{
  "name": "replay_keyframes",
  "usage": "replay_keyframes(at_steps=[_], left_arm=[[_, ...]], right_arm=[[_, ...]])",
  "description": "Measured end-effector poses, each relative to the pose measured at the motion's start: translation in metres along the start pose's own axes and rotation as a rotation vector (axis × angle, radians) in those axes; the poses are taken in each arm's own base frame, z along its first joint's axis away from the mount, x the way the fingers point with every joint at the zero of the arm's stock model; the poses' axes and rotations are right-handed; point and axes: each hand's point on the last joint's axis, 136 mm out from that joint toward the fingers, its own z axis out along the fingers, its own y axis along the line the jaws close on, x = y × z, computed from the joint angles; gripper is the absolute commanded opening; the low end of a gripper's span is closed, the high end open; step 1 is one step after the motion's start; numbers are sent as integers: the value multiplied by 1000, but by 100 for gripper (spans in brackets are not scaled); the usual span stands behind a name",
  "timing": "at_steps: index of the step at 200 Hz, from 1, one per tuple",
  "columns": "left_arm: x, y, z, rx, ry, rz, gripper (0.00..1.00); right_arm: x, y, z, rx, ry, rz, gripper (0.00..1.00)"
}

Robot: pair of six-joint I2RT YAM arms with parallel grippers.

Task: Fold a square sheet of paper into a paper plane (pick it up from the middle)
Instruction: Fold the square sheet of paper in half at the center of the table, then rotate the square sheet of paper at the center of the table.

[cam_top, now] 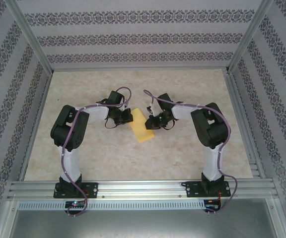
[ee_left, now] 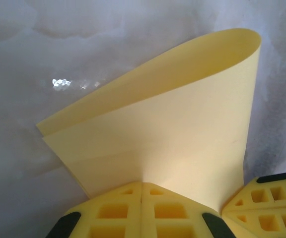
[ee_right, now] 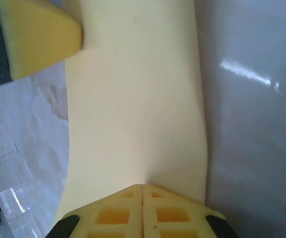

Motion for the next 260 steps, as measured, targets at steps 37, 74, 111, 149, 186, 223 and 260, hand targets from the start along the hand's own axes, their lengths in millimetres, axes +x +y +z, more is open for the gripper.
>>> replay_keyframes(at_steps=[37,74,111,149,186,223,260], left_arm=[[0,0,0,0,0,0,4],[0,0,0,1,0,0,3],[0,-1,0,3,1,1,4],[1,-2,1,19,5,3,3],[3,-5,2,27,7,10,3],[3,-5,2,29,8,14,3],[4,-6,3,38,7,18,3]], right_arm=[[17,-6,-9,6,-16,27,8],[24,-9,-13,6,-40,43,8],[27,-10,-15,9,-63,63,8],[35,-11,-17,10,-88,90,9],[40,-11,-20,18,-101,114,9],[41,-12,-20,20,-121,130,9],[45,-12,-22,36,-139,128,8]])
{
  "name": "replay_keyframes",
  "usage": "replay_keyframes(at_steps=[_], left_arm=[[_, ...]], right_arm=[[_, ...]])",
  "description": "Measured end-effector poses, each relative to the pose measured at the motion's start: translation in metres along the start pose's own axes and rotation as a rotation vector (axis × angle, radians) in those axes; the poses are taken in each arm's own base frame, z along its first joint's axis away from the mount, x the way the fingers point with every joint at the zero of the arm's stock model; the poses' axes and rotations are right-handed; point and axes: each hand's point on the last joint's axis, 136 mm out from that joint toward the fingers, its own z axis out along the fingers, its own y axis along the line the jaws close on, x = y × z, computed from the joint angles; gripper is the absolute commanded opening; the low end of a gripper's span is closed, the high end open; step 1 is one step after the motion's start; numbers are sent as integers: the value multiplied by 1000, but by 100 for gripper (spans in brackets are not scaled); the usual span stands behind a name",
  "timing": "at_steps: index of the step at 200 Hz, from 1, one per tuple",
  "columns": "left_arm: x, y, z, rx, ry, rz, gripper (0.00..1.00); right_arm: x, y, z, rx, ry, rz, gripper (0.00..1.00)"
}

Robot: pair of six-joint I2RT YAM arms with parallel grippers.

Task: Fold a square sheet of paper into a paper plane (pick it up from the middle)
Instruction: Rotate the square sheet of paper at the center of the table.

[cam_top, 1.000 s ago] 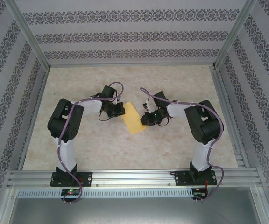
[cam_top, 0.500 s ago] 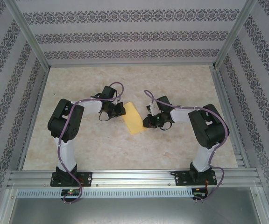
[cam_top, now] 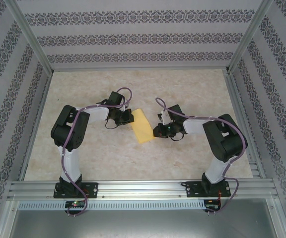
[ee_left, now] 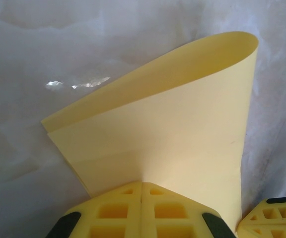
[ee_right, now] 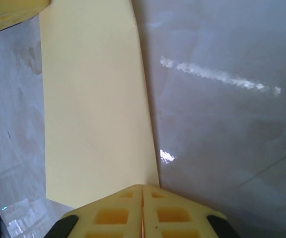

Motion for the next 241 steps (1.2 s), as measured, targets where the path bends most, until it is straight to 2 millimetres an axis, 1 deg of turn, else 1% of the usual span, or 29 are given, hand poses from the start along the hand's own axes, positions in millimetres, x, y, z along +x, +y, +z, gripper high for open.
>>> replay_keyframes(at_steps=[53,84,98,110,125,140,157,181,206,224,241], left_arm=[[-1,-1,0,8,-2,4,4],[-2,-4,0,9,10,4,14],[-4,-8,-2,8,18,1,19],[-9,-13,-5,6,14,2,22],[-19,-23,-12,15,-11,12,22],[-28,-34,-23,26,-50,28,22],[-31,-45,-38,47,-85,40,21],[-21,-51,-54,81,-110,44,19],[2,-43,-57,92,-91,34,19],[19,-39,-57,90,-73,31,19],[26,-39,-61,93,-73,38,19]], right_arm=[[5,4,2,7,-11,10,8],[6,8,5,24,-41,53,9],[13,16,10,24,-42,92,10],[16,24,15,38,-47,118,12],[21,33,22,58,-54,142,13],[24,42,27,69,-61,167,13],[27,47,31,81,-65,195,14],[24,49,30,88,-77,222,17],[19,54,26,89,-91,225,21],[8,65,20,69,-112,206,21],[-6,76,13,48,-139,178,21]])
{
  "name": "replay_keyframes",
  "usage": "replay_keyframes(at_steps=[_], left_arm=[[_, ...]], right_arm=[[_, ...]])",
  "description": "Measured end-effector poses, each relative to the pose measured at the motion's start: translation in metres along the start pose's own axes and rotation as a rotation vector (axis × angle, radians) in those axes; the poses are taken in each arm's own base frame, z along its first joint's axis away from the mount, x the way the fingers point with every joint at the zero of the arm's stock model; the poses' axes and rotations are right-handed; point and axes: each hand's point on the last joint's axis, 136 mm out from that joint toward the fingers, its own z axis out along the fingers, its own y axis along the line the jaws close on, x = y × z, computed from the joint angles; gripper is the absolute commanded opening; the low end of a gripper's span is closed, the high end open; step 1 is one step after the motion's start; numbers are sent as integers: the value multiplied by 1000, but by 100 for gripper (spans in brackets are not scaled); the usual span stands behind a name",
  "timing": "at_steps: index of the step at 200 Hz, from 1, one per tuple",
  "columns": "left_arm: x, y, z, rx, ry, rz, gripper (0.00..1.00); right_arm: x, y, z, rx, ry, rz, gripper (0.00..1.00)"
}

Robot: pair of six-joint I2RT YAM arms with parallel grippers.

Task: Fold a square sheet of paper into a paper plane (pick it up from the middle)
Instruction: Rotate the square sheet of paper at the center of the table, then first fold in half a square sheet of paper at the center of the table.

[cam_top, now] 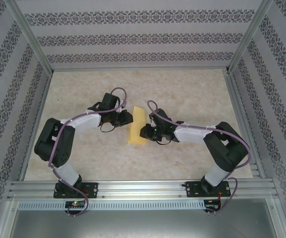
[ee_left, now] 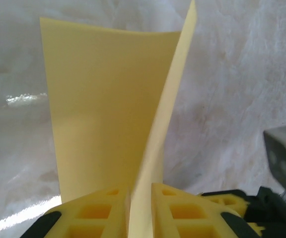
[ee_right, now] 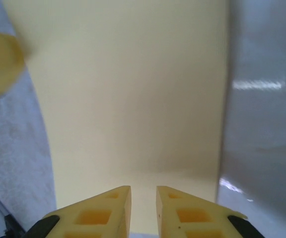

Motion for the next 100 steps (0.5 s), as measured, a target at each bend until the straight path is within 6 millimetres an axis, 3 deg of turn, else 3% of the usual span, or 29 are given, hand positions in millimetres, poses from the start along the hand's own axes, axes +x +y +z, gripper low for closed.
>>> replay_keyframes(at_steps=[25,52,100], left_arm=[[-4,-10,-8,24,-28,23,18],[-6,-14,-10,32,-40,31,16],[-6,-14,-28,10,-102,42,14]], right_arm=[[-26,13,-5,-31,-47,-20,19],[-50,15,1,-37,-73,-24,18],[-53,5,28,-34,-18,-23,19]])
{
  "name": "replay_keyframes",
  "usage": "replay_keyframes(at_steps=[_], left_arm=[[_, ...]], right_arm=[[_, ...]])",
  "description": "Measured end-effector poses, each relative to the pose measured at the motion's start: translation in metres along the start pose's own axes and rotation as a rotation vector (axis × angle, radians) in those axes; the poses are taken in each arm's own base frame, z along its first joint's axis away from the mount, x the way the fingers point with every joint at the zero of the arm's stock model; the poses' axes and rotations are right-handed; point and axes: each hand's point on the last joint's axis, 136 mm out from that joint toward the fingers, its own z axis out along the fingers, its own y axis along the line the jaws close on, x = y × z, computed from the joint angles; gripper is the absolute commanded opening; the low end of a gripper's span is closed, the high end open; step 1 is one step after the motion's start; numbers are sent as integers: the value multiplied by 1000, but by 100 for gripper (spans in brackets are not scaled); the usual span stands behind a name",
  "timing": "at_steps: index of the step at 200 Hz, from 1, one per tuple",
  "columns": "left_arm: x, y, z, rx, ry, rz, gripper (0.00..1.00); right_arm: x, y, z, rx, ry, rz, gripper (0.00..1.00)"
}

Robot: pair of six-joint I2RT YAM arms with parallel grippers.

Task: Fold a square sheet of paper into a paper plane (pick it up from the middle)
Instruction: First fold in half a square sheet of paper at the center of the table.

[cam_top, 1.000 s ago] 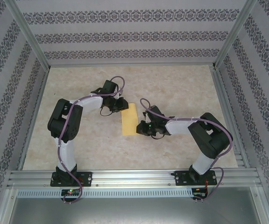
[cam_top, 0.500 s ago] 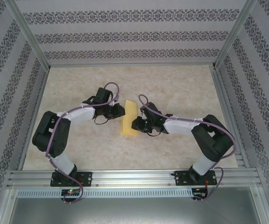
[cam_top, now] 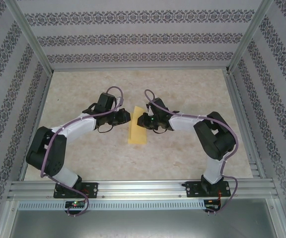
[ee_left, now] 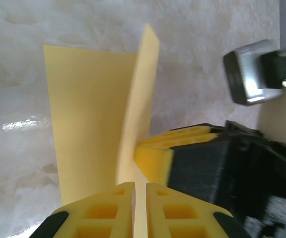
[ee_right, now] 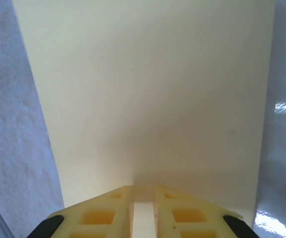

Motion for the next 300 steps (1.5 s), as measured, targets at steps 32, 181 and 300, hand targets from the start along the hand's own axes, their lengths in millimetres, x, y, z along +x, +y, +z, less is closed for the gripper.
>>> replay_keyframes(at_steps=[32,181,300], left_arm=[[2,-3,-2,22,-3,-3,12],[57,36,60,-71,202,-66,4],[61,44,68,-115,215,-68,3]], right_arm=[[7,-5,11,-6,45,5,19],[10,-6,17,-8,77,3,13],[13,-14,23,10,88,12,13]])
